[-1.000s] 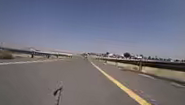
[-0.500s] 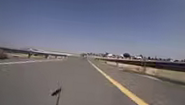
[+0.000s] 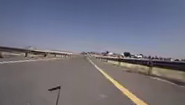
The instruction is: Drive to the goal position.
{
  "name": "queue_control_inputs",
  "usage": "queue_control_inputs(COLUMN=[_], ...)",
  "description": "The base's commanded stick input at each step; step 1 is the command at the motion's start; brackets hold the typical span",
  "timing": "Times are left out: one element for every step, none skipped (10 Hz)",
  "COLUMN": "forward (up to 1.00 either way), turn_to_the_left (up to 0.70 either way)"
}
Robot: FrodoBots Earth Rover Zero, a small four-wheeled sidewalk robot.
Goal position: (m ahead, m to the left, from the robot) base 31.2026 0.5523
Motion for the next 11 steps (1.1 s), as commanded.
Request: queue_control_inputs(forward=[1.00, 1.00, 1.00, 1.00, 1.00, 1.00, 1.00, 1.00, 1.00, 1.00, 1.00], turn_to_the_left=[0.00, 0.00, 0.00, 0.00, 0.00, 0.00, 0.00, 0.00, 0.00, 0.00, 0.00])
